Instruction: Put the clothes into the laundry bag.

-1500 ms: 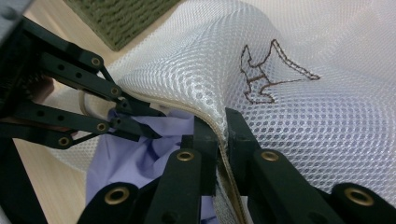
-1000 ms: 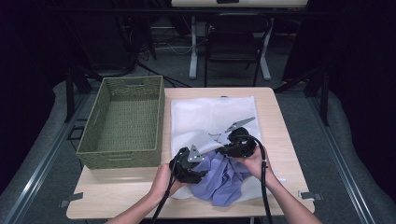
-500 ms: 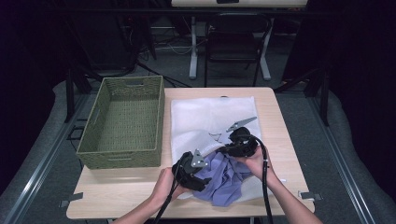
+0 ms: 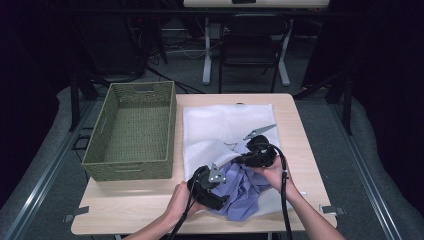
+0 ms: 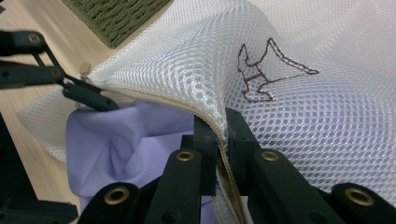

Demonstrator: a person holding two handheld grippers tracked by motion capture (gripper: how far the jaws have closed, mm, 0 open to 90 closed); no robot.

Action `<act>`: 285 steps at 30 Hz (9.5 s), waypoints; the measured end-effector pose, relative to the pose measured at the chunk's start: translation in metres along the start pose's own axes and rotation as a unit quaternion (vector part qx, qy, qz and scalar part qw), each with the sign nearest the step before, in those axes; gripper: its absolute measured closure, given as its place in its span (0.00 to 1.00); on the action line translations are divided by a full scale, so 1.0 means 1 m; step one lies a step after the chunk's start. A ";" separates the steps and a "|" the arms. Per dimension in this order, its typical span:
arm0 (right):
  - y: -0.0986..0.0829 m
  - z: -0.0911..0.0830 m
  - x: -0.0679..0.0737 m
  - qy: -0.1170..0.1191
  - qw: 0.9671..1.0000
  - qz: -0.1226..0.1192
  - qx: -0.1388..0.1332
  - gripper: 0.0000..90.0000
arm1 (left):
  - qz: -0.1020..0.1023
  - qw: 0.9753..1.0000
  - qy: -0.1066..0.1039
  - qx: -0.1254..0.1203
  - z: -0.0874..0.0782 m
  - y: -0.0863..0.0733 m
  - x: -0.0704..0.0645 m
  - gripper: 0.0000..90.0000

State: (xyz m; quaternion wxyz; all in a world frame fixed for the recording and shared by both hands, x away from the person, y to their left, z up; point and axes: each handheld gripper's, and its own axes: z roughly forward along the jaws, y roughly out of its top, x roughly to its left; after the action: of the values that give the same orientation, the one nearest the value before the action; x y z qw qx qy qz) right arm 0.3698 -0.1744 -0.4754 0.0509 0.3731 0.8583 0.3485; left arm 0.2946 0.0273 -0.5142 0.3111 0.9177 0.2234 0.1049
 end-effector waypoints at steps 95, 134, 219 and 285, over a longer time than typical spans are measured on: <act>0.005 -0.012 0.002 -0.007 1.000 -0.002 -0.017 0.95 | -0.044 0.991 0.118 -0.041 0.042 0.012 0.020 0.95; -0.002 -0.001 -0.004 -0.009 1.000 -0.005 0.011 0.95 | -0.003 0.998 0.061 -0.011 0.019 -0.006 -0.001 0.29; 0.000 -0.021 -0.009 0.006 0.999 0.028 -0.027 0.95 | -0.053 0.987 0.145 -0.036 0.063 0.019 0.022 0.99; 0.001 -0.011 -0.009 0.012 0.999 0.034 -0.007 0.96 | -0.094 0.988 0.098 -0.079 0.083 0.022 0.009 0.97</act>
State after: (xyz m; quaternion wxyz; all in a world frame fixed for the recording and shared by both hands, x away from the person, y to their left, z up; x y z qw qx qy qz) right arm 0.3733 -0.1864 -0.4679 0.0316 0.3980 0.8429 0.3607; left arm 0.3375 -0.0280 -0.5649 0.3674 0.8509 0.3287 0.1817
